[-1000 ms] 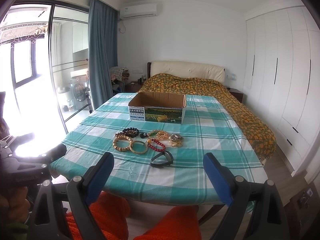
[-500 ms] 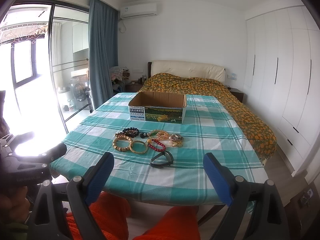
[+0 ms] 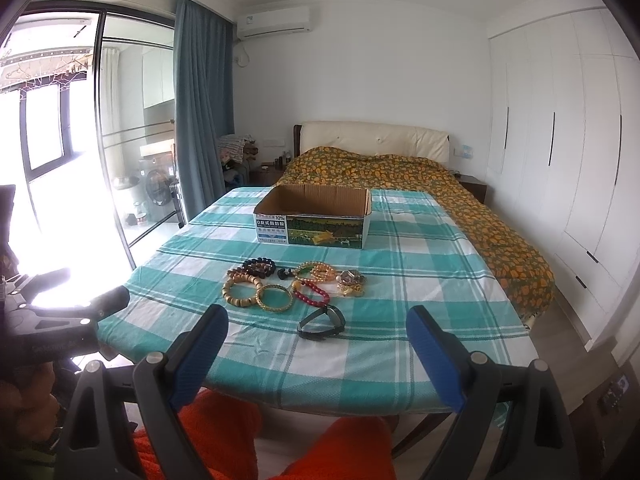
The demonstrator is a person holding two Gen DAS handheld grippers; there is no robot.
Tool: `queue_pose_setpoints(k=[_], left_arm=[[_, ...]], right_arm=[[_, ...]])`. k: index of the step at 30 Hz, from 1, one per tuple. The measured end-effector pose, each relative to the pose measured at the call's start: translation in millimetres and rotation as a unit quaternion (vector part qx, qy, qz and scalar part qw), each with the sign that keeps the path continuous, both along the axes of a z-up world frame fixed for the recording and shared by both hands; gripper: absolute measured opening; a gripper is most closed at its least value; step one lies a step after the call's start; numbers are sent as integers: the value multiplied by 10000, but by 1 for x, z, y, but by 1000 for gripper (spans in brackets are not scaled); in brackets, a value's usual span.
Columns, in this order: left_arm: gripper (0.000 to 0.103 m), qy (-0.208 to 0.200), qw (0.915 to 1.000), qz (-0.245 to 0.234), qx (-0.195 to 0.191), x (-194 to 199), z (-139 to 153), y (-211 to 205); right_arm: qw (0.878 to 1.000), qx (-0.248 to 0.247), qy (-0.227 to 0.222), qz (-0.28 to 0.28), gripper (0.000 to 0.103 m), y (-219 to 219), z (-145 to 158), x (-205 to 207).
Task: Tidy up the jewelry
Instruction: 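Close the left tool on the wooden bead bracelet while the right tool grasps the gold chains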
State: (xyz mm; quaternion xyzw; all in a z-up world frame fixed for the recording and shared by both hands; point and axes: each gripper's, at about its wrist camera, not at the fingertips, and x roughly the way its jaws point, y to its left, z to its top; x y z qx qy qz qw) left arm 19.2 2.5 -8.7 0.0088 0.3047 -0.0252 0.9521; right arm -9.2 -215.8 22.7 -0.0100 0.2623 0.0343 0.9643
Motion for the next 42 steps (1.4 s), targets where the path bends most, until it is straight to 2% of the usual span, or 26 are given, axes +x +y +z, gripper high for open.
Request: queue_pose_setpoints(k=[8, 22, 31, 37, 42], left_arm=[[103, 91, 9999, 46, -10, 19, -4, 1], [103, 527, 9983, 227, 56, 81, -36, 9], [103, 894, 9950, 398, -223, 138, -66, 29], [103, 1084, 9932, 357, -239, 172, -85, 30], [103, 1347, 9898, 345, -319, 201, -104, 28]], right_arm=[[9998, 80, 148, -46, 93, -10, -5, 18], [9979, 261, 573, -170, 93, -49, -34, 87], [9948, 475, 846, -324, 93, -84, -76, 133], [9919, 439, 1120, -395, 93, -100, -104, 169], [9885, 651, 1303, -412, 93, -105, -118, 183]])
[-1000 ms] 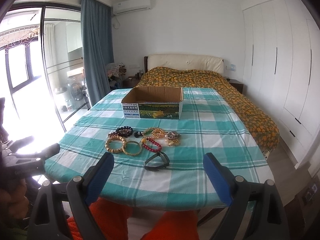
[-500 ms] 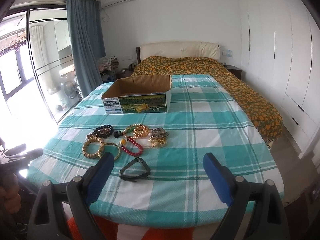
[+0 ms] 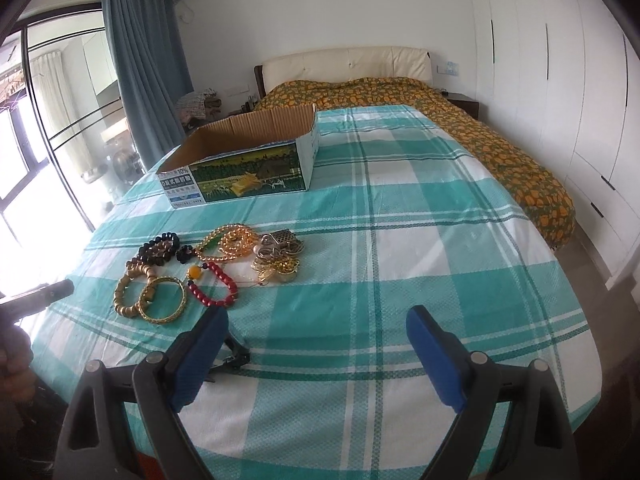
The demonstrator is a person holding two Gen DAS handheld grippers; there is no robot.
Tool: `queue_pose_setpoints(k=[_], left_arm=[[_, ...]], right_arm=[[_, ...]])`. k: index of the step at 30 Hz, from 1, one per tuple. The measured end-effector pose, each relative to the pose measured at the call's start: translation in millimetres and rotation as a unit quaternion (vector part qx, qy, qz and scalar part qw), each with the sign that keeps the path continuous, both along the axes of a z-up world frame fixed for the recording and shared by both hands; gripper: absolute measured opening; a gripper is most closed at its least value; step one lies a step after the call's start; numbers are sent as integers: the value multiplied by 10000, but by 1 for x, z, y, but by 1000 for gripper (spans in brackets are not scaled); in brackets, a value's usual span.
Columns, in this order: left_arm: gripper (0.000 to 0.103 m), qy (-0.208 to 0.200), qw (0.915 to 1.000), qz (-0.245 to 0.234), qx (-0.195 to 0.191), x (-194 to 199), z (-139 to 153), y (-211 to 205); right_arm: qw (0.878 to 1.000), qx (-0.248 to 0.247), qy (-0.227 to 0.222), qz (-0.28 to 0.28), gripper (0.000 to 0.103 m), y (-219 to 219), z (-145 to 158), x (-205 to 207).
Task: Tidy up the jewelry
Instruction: 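Close the left tool on the wooden bead bracelet while the right tool grasps the gold chains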
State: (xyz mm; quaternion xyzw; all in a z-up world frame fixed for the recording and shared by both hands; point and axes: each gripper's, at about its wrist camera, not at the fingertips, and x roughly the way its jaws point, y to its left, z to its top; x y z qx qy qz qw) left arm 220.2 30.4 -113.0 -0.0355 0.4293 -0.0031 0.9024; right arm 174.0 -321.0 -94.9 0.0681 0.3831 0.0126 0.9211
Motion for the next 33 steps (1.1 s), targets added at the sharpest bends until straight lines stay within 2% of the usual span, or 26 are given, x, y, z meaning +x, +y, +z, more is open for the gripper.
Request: queue_pose_setpoints(k=[4, 9, 12, 16, 17, 23, 26, 27, 28, 29, 31, 32, 33], left_arm=[[103, 199, 9998, -25, 29, 18, -16, -6], [103, 348, 9993, -28, 151, 37, -33, -11], [103, 466, 9988, 17, 175, 49, -46, -10], [103, 742, 9967, 6, 318, 63, -68, -10], [103, 593, 9977, -3, 325, 62, -67, -10], [103, 418, 9984, -92, 359, 59, -70, -10], [103, 446, 9983, -73, 369, 59, -70, -11], [103, 466, 9982, -51, 375, 59, -70, -11], [103, 494, 9980, -25, 385, 58, -69, -11], [103, 550, 9977, -2, 392, 58, -68, -11], [102, 731, 9965, 15, 394, 59, -67, -12], [93, 736, 9967, -49, 337, 59, -65, -12], [75, 649, 9972, -95, 369, 56, -62, -14]], right_arm=[[9999, -45, 57, 111, 93, 4, -6, 7], [9995, -107, -74, 282, 93, 5, -7, 24], [9981, -147, -120, 594, 93, 6, -15, 49], [9947, -185, 184, 993, 93, 9, -39, 92], [9938, -192, 273, 1059, 92, 10, -45, 102], [9899, 15, 518, 1320, 91, 22, -67, 148], [9872, -82, 667, 1444, 75, 33, -78, 163], [9873, -287, 571, 1454, 60, 39, -78, 164], [9864, -337, 595, 1492, 50, 42, -79, 165], [9861, -349, 600, 1512, 35, 44, -77, 166], [9859, -194, 688, 1515, 33, 41, -74, 169], [9858, -112, 706, 1519, 29, 38, -71, 169], [9860, -14, 695, 1513, 29, 35, -67, 168]])
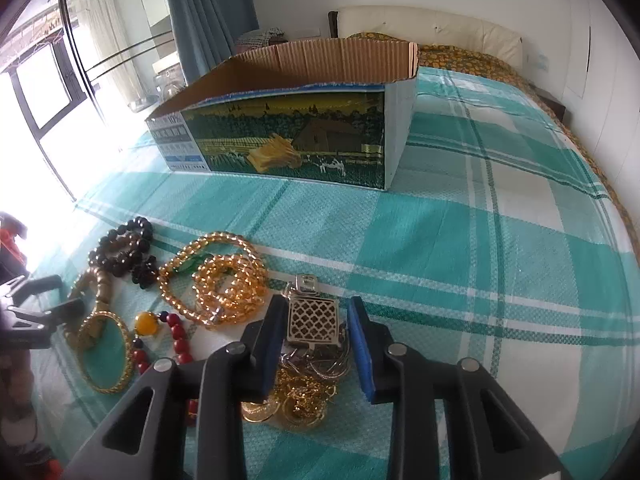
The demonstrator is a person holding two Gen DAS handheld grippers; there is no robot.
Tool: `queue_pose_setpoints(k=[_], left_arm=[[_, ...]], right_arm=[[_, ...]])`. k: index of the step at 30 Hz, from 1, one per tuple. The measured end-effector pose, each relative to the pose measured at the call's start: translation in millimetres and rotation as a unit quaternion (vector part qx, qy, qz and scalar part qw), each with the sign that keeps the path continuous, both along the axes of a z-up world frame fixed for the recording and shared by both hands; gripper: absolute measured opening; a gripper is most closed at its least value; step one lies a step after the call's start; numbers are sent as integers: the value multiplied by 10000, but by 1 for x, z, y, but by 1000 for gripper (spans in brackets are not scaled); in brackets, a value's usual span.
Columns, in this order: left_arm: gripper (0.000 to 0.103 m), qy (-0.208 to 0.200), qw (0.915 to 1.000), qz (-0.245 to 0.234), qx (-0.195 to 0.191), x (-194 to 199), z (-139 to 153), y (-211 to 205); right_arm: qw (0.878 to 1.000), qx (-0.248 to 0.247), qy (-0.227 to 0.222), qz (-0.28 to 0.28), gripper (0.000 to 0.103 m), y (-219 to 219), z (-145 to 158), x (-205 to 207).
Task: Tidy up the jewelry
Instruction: 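Close the left tool on the wooden bead bracelet while the right tool grasps the gold chains, then carry both items into the cardboard box and open both tools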
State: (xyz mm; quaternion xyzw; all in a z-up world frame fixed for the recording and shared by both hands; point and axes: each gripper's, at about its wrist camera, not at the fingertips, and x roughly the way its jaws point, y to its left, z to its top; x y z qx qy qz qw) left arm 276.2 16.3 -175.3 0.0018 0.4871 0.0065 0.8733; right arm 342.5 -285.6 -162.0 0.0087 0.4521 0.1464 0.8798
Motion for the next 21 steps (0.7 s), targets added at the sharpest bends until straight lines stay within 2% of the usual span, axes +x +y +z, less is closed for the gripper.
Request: queue_pose_setpoints(k=[1, 2, 3, 7, 10, 16, 21], left_arm=[[61, -81, 9999, -120, -29, -3, 3, -2], [34, -92, 9996, -251, -104, -4, 5, -4], [14, -80, 9993, -336, -137, -5, 6, -6], [12, -27, 9976, -473, -511, -4, 9, -4], [12, -117, 9953, -563, -783, -7, 24, -1], [12, -300, 9895, -887, -1100, -3, 72, -2], [12, -458, 9841, -1119, -1302, 27, 123, -5]], right_arm=[[9999, 93, 4, -47, 29, -4, 7, -2], [9998, 184, -1, -87, 29, -8, 13, -3], [9995, 279, -7, -115, 29, -12, 21, -4], [9989, 449, -38, -116, 29, -20, 50, -9], [9982, 587, -66, -115, 29, -20, 71, -13], [9971, 742, -164, -80, 29, -22, 103, -15], [9967, 774, -233, 15, 29, -14, 130, -2]])
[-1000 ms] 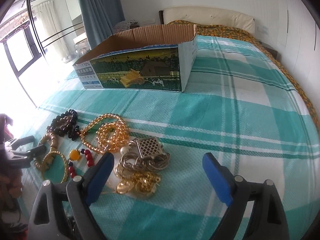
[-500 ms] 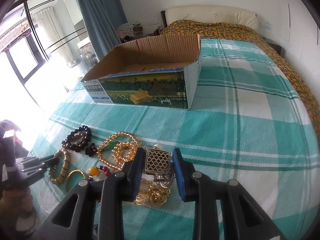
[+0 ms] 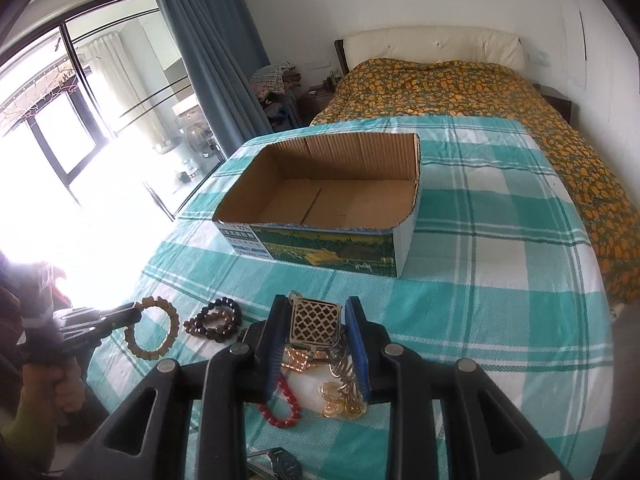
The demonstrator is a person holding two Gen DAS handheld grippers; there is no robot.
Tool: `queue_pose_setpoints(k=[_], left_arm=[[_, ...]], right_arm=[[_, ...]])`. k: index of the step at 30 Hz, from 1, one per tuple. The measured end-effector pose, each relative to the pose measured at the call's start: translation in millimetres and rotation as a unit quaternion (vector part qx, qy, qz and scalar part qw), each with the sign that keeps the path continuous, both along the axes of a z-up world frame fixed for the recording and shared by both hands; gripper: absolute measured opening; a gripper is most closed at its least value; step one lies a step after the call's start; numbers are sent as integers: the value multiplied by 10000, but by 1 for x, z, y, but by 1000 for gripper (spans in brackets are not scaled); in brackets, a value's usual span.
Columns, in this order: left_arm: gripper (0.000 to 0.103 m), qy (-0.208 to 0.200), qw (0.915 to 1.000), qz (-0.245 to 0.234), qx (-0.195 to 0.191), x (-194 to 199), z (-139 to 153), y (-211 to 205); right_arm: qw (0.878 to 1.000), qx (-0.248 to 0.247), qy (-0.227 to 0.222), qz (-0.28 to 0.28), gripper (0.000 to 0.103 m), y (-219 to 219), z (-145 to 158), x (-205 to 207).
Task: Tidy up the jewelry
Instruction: 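Carry both items into the cardboard box and open both tools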
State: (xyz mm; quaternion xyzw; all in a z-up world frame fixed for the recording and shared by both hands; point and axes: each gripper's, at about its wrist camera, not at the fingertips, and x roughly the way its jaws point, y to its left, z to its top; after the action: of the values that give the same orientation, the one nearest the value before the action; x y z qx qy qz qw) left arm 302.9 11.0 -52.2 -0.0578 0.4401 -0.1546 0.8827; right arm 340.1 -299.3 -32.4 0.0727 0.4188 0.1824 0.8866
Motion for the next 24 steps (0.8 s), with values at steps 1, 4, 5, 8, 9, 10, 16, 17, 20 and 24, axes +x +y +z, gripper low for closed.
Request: queue_pose_setpoints(k=[1, 4, 5, 8, 9, 10, 16, 17, 20, 24], left_arm=[[12, -23, 10000, -38, -74, 9, 11, 1], [12, -195, 9997, -132, -94, 38, 40, -7], [12, -267, 9995, -139, -47, 49, 49, -11], [12, -349, 9993, -143, -30, 86, 66, -20], [12, -363, 9992, -134, -25, 98, 69, -24], [12, -384, 9992, -115, 5, 109, 69, -26], [12, -155, 9998, 61, 121, 184, 46, -40], [12, -84, 9998, 89, 133, 195, 39, -42], [12, 67, 9995, 175, 237, 224, 19, -49], [12, 206, 9988, 216, 394, 248, -4, -63]], right_arm=[[10000, -13, -39, 24, 29, 3, 7, 5], [9996, -102, -227, 92, 29, 14, 29, 23], [9994, -136, -288, 108, 29, 17, 36, 31], [9989, -219, -395, 93, 29, 28, 49, 61], [9987, -257, -425, 80, 29, 32, 52, 73], [9985, -305, -445, 66, 29, 36, 52, 85], [9987, -365, -367, -41, 29, 50, 33, 156], [9987, -350, -359, -41, 29, 51, 28, 165], [9991, -317, -287, -78, 29, 51, 8, 188], [9993, -328, -64, -141, 29, 51, -18, 211]])
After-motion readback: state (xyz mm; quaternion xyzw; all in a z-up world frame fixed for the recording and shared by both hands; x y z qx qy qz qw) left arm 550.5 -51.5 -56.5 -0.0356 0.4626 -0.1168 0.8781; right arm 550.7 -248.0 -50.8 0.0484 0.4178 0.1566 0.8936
